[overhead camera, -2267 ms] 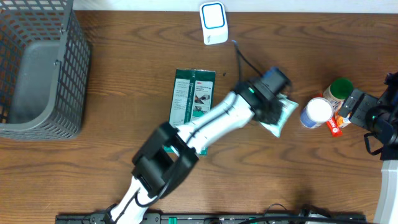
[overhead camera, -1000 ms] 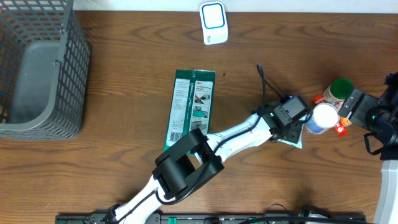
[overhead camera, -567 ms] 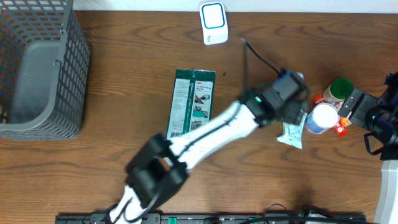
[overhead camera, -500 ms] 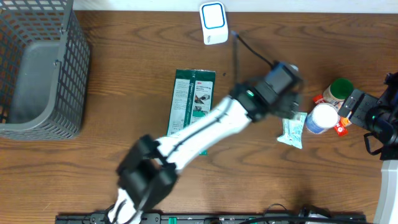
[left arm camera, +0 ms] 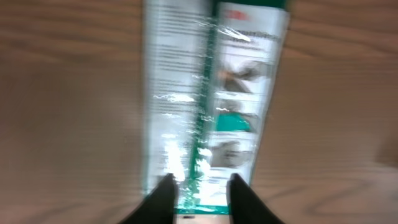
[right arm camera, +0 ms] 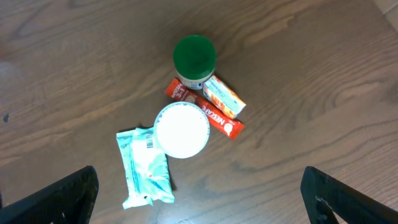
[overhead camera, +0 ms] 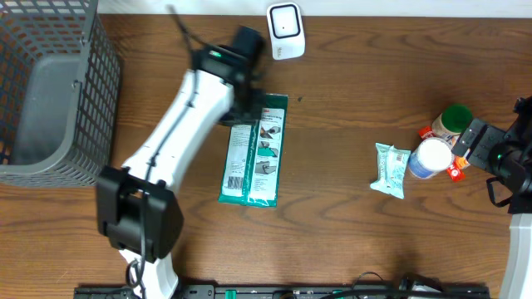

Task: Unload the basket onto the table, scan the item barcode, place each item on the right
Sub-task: 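Move the left gripper back to the green glove package and grasp it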

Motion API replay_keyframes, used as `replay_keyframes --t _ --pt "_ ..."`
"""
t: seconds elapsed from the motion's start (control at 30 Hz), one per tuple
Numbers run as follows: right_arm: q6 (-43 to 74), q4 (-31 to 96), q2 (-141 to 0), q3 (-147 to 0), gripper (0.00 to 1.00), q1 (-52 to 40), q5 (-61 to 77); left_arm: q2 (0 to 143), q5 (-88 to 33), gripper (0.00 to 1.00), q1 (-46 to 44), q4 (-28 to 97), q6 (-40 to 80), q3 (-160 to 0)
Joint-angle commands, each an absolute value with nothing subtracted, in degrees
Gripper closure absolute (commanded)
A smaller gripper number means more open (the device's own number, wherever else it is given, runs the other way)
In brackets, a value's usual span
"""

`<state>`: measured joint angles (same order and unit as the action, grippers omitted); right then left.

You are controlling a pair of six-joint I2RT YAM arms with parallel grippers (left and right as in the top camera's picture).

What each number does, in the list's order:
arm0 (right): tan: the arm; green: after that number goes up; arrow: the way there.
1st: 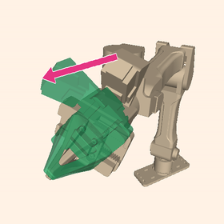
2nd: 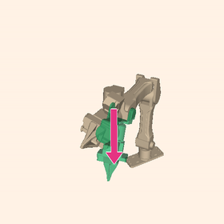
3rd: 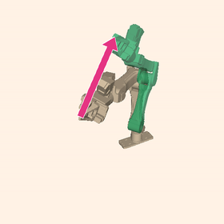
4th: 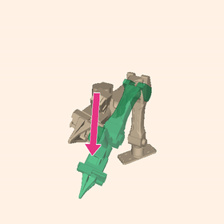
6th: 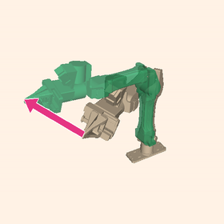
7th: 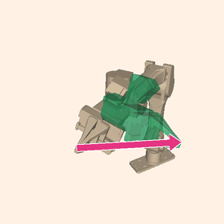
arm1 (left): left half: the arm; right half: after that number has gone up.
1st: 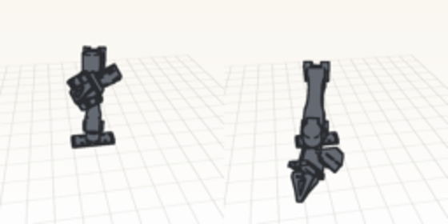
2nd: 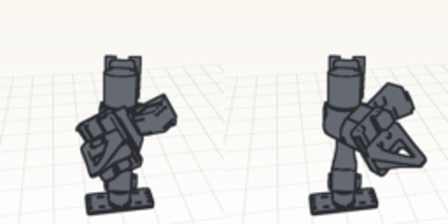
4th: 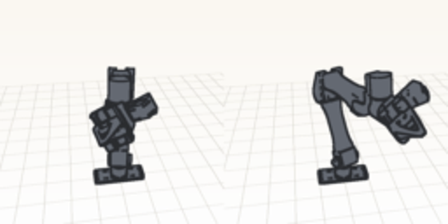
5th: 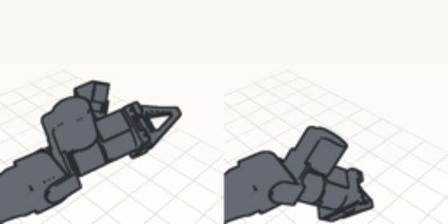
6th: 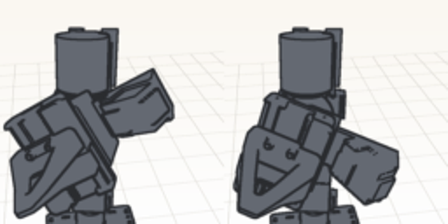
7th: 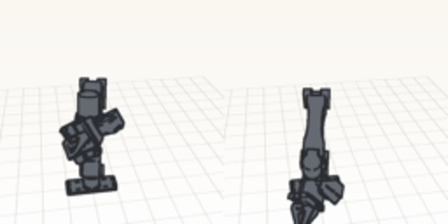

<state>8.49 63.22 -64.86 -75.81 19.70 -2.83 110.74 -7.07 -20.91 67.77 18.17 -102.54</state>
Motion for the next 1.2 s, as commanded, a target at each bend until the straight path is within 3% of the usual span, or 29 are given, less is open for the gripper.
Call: replay_keyframes --t 0.0,0.23,0.47,0.77,0.83,1.17 --pt "8.08 63.26 -64.88 -76.49 0.01 20.05 -3.38 110.04 -6.57 0.92 -15.94 68.66 13.65 -102.43" --pt "8.08 63.24 -64.88 -76.49 0.01 20.05 -3.38 110.61 -6.59 0.93 -10.15 68.16 13.30 -98.61" --pt "8.32 61.93 -64.88 -76.49 0.01 20.05 -2.04 110.61 -7.09 0.92 -9.82 63.18 12.49 -90.59" --pt "12.21 61.52 -64.77 -76.49 0.01 19.97 21.71 110.87 -8.56 0.92 -11.66 51.37 14.31 -80.82" --pt "11.90 61.52 -65.91 -76.20 0.06 18.81 29.87 110.96 -8.58 0.92 -12.86 48.49 15.33 -77.87" --pt "12.21 58.70 -75.09 -71.59 0.13 1.80 30.44 111.26 -8.54 0.93 -16.12 38.68 18.22 -71.61"
